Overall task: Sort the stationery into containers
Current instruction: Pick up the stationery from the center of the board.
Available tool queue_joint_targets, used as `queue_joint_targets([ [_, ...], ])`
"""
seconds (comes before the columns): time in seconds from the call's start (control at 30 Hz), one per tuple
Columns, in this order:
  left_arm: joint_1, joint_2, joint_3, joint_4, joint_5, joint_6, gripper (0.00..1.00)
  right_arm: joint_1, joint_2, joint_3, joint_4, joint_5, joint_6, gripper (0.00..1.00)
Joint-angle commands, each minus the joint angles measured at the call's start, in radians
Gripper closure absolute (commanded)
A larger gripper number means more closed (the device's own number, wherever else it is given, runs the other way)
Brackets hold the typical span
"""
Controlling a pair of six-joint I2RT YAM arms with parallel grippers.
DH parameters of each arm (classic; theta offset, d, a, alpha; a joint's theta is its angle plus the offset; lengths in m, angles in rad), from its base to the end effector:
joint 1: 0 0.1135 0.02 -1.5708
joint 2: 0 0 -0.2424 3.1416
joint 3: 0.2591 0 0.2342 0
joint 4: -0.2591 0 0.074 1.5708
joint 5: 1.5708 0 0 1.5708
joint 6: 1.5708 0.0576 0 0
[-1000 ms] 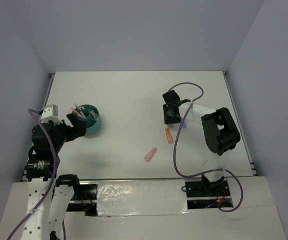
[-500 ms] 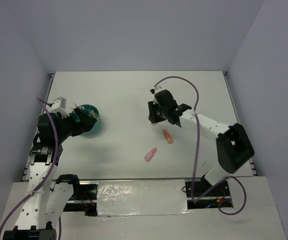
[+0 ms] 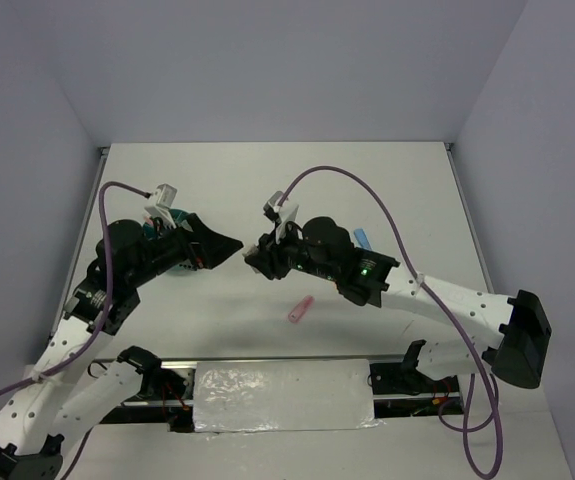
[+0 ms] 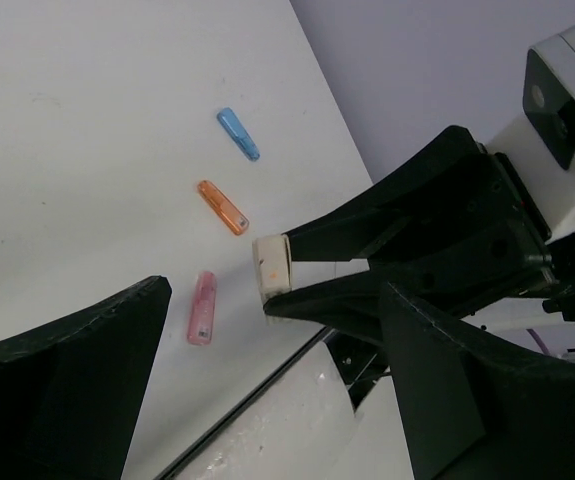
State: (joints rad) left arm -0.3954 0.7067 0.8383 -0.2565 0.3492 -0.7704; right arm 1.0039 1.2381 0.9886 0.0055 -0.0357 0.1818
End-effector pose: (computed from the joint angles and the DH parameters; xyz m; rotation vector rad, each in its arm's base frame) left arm 0.1579 -0.0873 0.3441 -0.0605 1.8286 -1.1442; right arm 0.1608 0.2564 0.3131 -0.7847 1.7338 0.8591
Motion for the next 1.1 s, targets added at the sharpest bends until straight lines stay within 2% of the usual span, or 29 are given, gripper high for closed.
queue_joint_targets([
  [0.0, -0.036, 0.016, 0.002, 0.071, -0.007, -0.049, 0.02, 0.035, -0.006, 0.016, 0.039, 0.034, -0.062, 0.97],
  [0.33, -0.134, 0.039, -0.039, 0.099, -0.052, -0.073, 0.2, 0.071, -0.011, 0.041, 0.037, 0.042, -0.068, 0.96],
  [0.53, -0.161, 0.056, -0.053, 0.118, -0.061, -0.078, 0.33, 0.076, -0.012, 0.042, 0.065, -0.061, -0.062, 0.96],
  [0.57, -0.163, 0.059, -0.05, 0.118, -0.064, -0.073, 0.38, 0.078, -0.011, 0.042, 0.068, -0.075, -0.062, 0.96],
  [0.77, -0.171, 0.07, -0.056, 0.109, -0.061, -0.082, 0.55, 0.084, -0.025, 0.019, 0.099, -0.023, -0.056, 0.95],
  [0.9, -0.175, 0.053, -0.059, 0.096, -0.059, -0.083, 0.61, 0.084, -0.008, 0.041, 0.088, 0.048, -0.067, 0.95],
  [0.97, -0.175, 0.05, -0.056, 0.086, -0.055, -0.081, 0.69, 0.085, 0.003, 0.053, 0.079, 0.077, -0.079, 0.96],
  [1.03, -0.174, 0.048, -0.048, 0.076, -0.055, -0.075, 0.84, 0.084, 0.02, 0.068, 0.068, 0.098, -0.085, 0.96],
  [1.07, -0.174, 0.05, -0.044, 0.069, -0.059, -0.067, 0.85, 0.084, 0.024, 0.073, 0.065, 0.1, -0.093, 0.96],
])
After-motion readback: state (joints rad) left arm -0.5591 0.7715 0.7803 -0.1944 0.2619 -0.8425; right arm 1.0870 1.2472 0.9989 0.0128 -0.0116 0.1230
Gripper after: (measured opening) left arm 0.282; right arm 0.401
